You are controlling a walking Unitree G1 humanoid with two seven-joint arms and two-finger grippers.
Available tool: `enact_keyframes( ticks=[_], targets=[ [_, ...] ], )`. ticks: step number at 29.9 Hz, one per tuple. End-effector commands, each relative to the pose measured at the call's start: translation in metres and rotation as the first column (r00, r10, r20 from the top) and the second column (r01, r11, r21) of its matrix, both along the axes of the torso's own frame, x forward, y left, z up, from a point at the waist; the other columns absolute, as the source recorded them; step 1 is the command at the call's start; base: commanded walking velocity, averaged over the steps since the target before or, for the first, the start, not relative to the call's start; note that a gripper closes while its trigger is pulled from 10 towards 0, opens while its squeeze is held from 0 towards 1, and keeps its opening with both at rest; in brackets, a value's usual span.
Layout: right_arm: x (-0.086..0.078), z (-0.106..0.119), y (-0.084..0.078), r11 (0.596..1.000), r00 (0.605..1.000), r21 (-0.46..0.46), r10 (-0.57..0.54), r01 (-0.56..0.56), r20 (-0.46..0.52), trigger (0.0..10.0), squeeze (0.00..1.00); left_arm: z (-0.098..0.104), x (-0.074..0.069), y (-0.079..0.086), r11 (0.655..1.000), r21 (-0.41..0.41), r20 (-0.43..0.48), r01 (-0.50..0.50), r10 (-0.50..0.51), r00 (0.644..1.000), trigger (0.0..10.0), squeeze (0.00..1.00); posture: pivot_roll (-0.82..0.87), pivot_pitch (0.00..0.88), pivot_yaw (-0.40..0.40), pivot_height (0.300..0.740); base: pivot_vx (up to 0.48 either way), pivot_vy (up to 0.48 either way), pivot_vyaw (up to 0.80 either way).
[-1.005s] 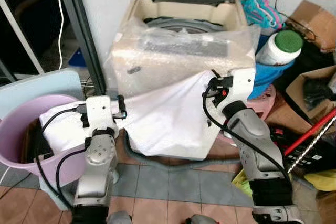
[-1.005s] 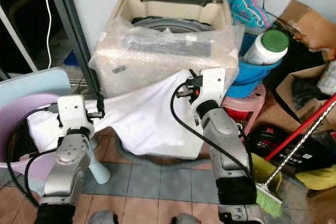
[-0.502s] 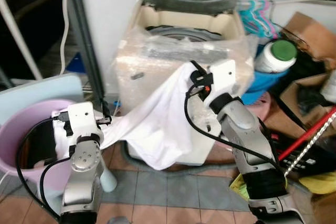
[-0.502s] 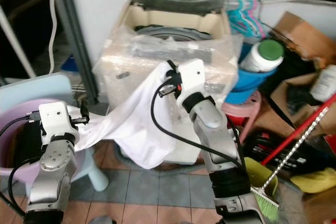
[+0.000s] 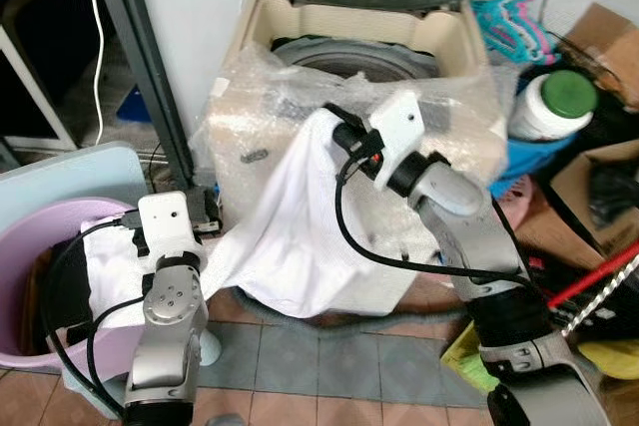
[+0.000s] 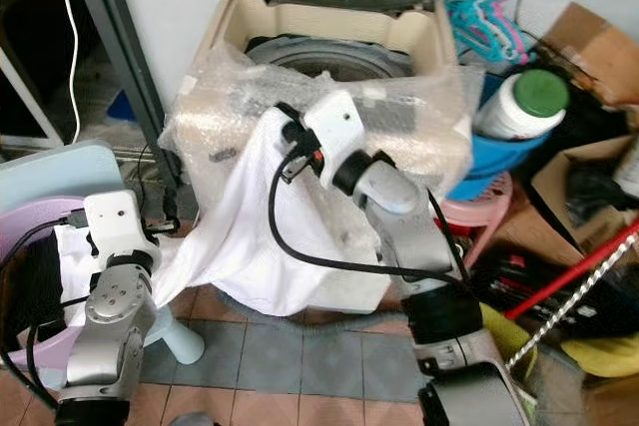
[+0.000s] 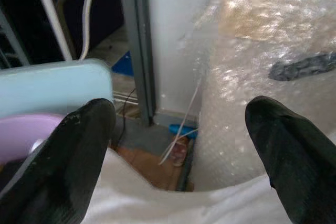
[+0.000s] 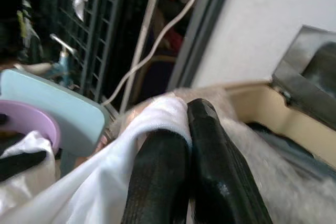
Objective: Clothes washing
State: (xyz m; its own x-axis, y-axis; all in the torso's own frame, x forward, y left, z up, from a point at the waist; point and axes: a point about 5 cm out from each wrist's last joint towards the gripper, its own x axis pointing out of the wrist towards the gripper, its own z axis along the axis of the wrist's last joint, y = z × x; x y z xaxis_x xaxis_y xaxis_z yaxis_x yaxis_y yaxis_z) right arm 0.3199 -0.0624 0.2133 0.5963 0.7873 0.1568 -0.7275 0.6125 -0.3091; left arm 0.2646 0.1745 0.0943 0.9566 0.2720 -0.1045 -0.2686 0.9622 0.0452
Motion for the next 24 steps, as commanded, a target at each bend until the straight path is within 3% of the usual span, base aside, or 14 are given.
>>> enact_keyframes(
  ticks=[1, 12, 21, 24],
  targets=[
    [0.003, 0.003, -0.015, 0.999, 0.999, 0.014, -0.031, 0.031, 0.007, 10.0, 0.0, 0.002, 0.003, -0.012, 1.0, -0.01, 0.008, 0.023, -0.023, 1.0, 10.0, 0.0, 0.0, 0.0, -0.061, 0.74, 0.0, 0.0, 0.0],
    [-0.002, -0.008, -0.022, 0.987, 0.99, 0.083, -0.136, 0.138, -0.023, 10.0, 0.0, 0.003, -0.001, 0.0, 0.998, 0.051, 0.006, -0.042, 0.042, 0.999, 10.0, 0.0, -0.01, 0.0, -0.042, 0.74, 0.0, 0.0, 0.8],
    [-0.009, -0.02, -0.034, 0.969, 0.974, 0.096, -0.222, 0.226, -0.051, 10.0, 0.0, 0.006, -0.001, 0.002, 0.998, 0.06, 0.013, 0.016, -0.017, 1.0, 10.0, 0.0, -0.02, 0.0, -0.007, 0.74, 0.0, 0.0, 0.8],
    [-0.006, -0.02, -0.037, 0.961, 0.967, 0.115, -0.245, 0.252, -0.073, 10.0, 0.0, 0.007, -0.001, 0.003, 0.997, 0.069, 0.023, 0.025, -0.027, 0.999, 10.0, 0.0, -0.02, 0.0, -0.006, 0.74, 0.0, 0.0, 0.0]
  ],
)
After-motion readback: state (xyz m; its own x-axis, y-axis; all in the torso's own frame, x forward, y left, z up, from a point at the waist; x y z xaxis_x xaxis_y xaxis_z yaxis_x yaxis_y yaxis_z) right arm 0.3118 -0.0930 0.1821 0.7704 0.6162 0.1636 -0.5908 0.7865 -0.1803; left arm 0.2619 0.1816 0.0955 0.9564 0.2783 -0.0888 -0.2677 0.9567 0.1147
